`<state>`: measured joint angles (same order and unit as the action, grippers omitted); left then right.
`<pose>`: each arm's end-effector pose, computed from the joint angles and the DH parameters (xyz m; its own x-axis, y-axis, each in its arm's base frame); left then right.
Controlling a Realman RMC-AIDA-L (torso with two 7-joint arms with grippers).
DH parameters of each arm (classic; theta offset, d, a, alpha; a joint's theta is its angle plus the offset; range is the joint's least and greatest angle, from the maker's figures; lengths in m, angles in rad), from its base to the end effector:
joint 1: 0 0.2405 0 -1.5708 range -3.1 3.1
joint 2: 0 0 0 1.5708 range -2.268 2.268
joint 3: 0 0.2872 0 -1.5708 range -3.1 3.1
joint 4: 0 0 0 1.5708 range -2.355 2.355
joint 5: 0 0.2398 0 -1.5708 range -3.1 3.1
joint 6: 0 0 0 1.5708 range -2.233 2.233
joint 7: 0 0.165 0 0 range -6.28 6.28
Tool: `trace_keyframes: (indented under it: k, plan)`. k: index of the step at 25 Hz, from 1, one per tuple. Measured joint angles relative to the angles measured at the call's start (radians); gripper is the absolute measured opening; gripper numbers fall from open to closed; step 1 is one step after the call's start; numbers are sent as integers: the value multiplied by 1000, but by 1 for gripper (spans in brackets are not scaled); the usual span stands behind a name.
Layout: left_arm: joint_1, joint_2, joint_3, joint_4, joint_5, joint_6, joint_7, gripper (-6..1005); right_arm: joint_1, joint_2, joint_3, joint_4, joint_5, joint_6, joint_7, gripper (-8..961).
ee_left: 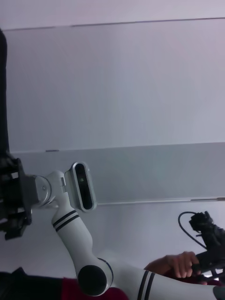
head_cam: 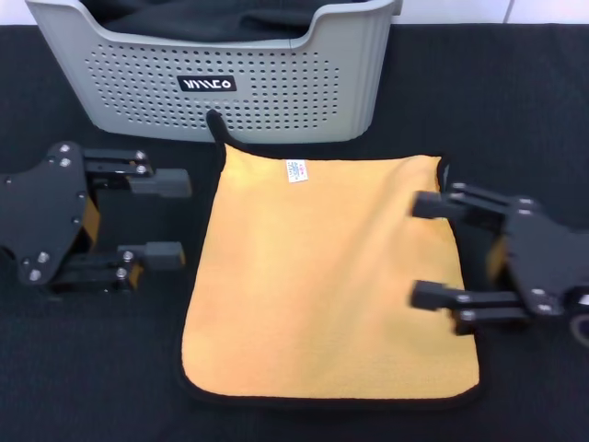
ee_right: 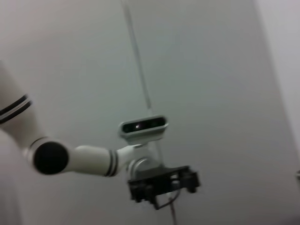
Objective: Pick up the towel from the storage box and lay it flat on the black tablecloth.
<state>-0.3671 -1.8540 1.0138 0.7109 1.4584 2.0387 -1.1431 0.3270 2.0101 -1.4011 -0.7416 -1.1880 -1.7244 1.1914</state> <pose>-0.2798 0.3000 0.0701 0.7208 -0.0513 0.6912 -0.0112 -0.9980 -0.0623 0.2311 0.3029 -0.0374 0.6302 -0.1027 -0.7696 -0.1266 -0.9915 0.0287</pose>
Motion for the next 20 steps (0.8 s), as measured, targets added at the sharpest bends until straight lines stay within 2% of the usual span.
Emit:
trace_keyframes:
  k: [5, 10, 20]
  plan:
    - [11, 13, -4, -51, -7, -2, 38, 560, 67, 2, -62, -13, 6, 50, 28, 873]
    - [25, 13, -5, -67, -8, -2, 39, 560, 103, 10, -94, -17, 6, 73, 44, 873]
    - [48, 4, -17, -82, -2, -4, 41, 560, 117, 13, -117, -15, 4, 90, 45, 873]
